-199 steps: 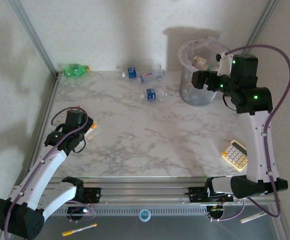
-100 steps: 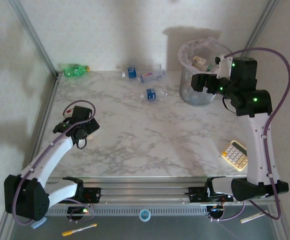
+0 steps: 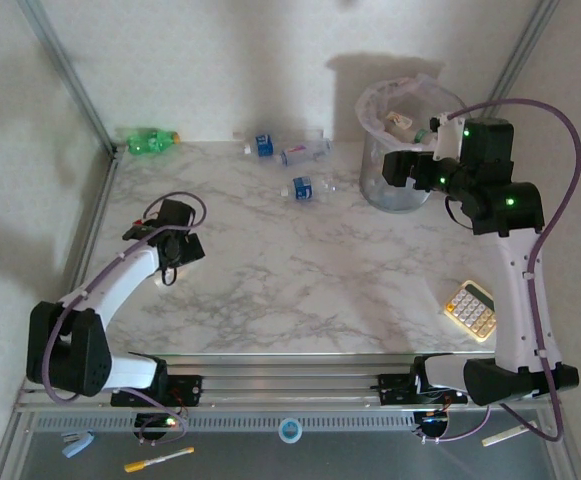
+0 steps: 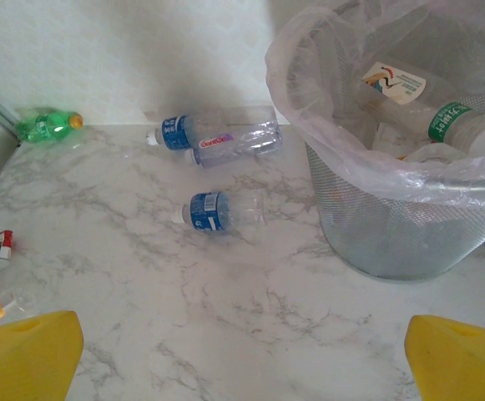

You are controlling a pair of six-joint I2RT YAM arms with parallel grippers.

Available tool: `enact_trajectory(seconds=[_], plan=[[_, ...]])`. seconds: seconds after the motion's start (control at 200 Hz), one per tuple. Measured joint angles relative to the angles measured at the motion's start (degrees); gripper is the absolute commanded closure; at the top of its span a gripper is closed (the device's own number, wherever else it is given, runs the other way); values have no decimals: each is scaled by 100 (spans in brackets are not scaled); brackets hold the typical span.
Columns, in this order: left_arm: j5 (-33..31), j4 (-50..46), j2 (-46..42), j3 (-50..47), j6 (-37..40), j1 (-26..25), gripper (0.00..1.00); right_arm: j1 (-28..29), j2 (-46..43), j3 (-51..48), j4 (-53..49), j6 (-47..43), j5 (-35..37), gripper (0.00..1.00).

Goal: Throw the plastic bottles in the bin

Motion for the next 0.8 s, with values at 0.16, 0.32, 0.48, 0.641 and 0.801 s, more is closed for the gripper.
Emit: enact_trajectory(seconds=[0.16,0.32,0.48,0.641,0.801], plan=[[-20,11,258,98,251,4,0,0,-61,-37,2,-37,-2,1],[-24,81,811,232,487,59,1,0,-63,-42,2,-42,0,1],[24,151,1084,232,629,59,5,0,-68,-42,2,-79,-2,1],[48,282,1106,219,702,76,6,0,-85,-42,7,-101,0,1],[87,529,1064,105,780,98,8,0,-87,-63,26,-98,-2,1]])
